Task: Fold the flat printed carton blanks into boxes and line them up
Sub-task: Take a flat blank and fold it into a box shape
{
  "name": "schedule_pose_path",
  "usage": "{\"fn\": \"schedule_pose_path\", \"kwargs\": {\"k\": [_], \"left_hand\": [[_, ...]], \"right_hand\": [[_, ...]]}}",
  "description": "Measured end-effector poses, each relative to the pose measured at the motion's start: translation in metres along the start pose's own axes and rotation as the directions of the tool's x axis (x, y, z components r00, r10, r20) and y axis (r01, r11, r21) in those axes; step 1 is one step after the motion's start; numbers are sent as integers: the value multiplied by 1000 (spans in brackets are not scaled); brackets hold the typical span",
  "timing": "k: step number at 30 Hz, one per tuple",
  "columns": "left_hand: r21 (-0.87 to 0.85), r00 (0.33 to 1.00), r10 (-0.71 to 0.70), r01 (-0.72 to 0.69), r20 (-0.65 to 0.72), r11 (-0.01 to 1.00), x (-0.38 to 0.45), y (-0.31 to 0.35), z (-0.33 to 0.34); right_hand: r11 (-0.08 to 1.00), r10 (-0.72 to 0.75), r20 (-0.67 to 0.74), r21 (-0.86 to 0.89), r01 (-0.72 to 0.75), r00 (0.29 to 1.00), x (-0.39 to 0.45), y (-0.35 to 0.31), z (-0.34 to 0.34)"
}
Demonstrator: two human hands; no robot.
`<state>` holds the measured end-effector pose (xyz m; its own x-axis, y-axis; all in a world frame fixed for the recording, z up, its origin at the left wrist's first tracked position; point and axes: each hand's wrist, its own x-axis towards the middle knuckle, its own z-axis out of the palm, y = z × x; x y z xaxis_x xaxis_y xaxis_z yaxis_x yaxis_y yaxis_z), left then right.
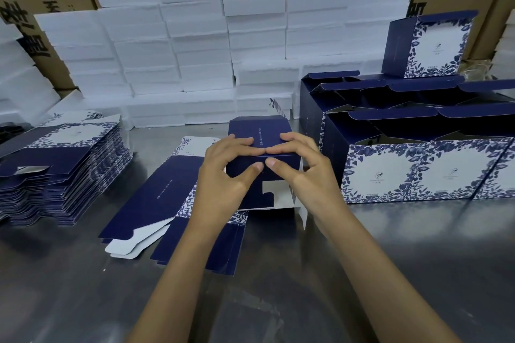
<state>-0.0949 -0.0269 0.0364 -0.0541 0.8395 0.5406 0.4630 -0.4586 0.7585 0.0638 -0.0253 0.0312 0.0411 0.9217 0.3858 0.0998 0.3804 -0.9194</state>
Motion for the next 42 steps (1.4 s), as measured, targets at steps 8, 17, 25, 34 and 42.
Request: {"fn": "schedule_pose_path", "kwargs": {"k": [8, 17, 25, 34, 42], "left_hand": [[-22, 998, -27, 28, 57, 999, 2, -1, -5], [-41, 1000, 3, -2, 19, 999, 1, -1, -2], [304, 946, 321, -294, -42, 906, -6, -3, 5], [480, 928, 263, -363, 264, 798, -10, -9, 6], [581, 940, 307, -334, 148, 742, -8, -15, 14]], "right_hand": [[998, 46, 68, 34, -48, 997, 4, -2, -8], [1000, -19, 66, -13, 19, 998, 2, 3, -9], [976, 178, 27, 120, -180, 984, 3, 10, -12], [937, 298, 55, 173, -303, 953, 8, 14, -20], [920, 273, 153, 248, -304, 950, 7, 18, -20]]}}
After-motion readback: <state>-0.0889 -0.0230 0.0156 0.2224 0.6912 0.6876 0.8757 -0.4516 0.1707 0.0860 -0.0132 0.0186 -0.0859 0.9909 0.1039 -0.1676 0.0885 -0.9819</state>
